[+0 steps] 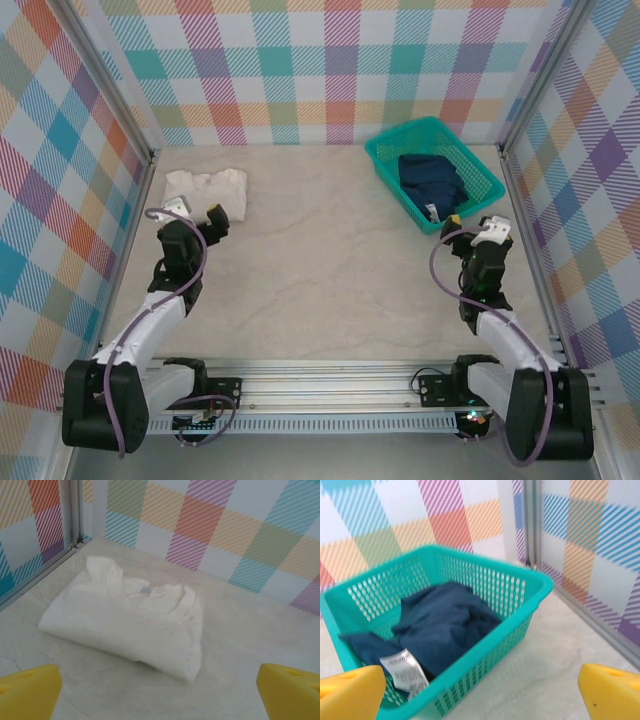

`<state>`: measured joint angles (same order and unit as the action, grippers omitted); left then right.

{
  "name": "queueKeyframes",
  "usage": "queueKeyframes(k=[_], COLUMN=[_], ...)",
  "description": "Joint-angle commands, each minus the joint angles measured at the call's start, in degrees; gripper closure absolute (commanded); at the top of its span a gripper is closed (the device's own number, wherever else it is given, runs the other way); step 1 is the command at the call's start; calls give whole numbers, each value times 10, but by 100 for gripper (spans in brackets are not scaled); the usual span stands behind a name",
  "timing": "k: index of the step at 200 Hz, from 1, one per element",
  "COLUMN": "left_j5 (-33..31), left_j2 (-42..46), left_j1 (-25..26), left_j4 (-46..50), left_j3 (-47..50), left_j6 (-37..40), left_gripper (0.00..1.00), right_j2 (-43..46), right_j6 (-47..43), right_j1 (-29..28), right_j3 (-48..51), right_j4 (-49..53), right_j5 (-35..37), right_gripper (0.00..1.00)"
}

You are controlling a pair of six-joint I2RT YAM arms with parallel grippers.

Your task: Fold the inside-out t-shirt

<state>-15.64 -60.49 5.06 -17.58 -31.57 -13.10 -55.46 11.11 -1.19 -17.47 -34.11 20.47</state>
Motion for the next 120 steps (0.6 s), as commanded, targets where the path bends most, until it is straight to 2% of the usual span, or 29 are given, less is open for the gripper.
queueKeyframes(k=[1, 16, 29, 62, 90, 120], left_j5=[147, 171, 160, 135, 124, 113], left_j2=[-10, -35, -54, -86, -98, -101], left_j1=[4, 28, 56, 100, 112, 115], left_j4=[95, 103, 116, 150, 168, 182], left_j3=[-48, -73, -94, -134, -146, -148], left_j6=[-86, -100, -94, -79, -76, -73], left_gripper=[0, 0, 0, 0, 0, 0], right_j2=[29, -24, -89, -261, -373, -430], right_j6=[-17, -69, -109, -162, -188, -181], right_j1=[-56, -107, -135, -139, -138, -134], right_j3=[-60, -125, -186, -346, -453, -505], right_j4=[127, 179, 224, 347, 445, 497], right_j5=[-35, -51, -65, -61, -44, -61], right_gripper=[3, 2, 2, 2, 15, 35])
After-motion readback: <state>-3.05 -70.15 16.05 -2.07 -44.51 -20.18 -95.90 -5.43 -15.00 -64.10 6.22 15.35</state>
